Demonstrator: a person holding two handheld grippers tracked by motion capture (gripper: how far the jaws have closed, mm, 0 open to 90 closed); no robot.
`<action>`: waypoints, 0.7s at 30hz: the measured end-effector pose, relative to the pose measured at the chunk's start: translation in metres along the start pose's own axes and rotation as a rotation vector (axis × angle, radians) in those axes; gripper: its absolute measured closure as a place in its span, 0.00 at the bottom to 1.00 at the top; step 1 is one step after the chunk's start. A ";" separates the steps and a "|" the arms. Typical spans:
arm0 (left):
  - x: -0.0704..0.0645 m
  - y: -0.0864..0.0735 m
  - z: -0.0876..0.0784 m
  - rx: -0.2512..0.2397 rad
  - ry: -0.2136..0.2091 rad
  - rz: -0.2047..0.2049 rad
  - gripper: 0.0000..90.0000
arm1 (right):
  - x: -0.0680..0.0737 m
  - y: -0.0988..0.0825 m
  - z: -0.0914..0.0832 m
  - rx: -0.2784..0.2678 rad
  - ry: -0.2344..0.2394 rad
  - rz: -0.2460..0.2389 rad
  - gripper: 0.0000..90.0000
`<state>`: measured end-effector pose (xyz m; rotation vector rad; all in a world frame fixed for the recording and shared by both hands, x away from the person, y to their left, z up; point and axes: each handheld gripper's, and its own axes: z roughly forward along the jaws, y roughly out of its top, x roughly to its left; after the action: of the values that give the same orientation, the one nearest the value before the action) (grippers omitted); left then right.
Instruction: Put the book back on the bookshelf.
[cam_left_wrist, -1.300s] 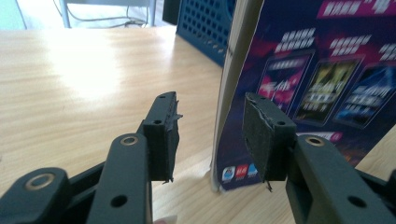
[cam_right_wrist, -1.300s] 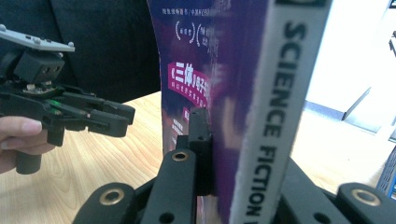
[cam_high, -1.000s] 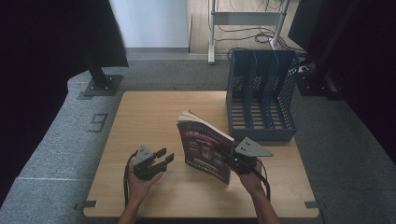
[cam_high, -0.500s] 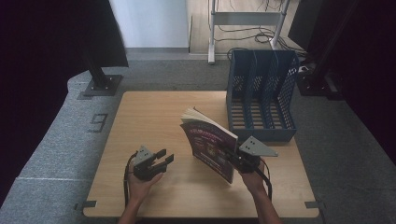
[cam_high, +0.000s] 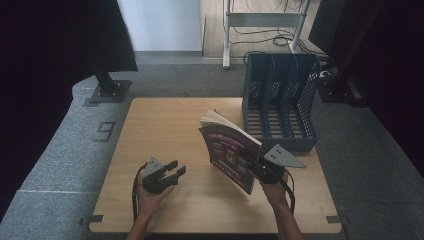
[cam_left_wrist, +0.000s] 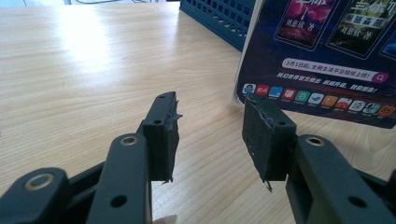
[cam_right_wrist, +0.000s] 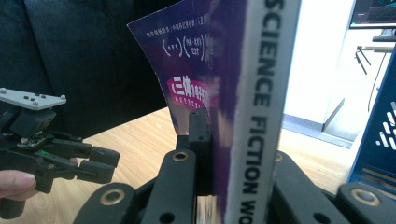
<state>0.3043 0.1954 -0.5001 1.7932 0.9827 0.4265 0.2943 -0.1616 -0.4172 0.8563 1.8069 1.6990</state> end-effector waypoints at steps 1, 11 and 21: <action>0.000 0.000 0.000 0.000 0.000 0.000 0.62 | 0.000 0.000 0.000 0.000 0.000 0.000 0.91; 0.003 0.003 -0.005 -0.002 -0.005 -0.014 0.62 | -0.002 0.005 0.002 -0.011 -0.022 0.009 0.91; 0.003 0.006 -0.008 -0.010 -0.015 -0.015 0.62 | -0.006 0.018 0.002 -0.048 -0.052 0.026 0.91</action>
<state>0.3034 0.2013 -0.4916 1.7764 0.9811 0.4077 0.3014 -0.1644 -0.3997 0.8985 1.7216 1.7131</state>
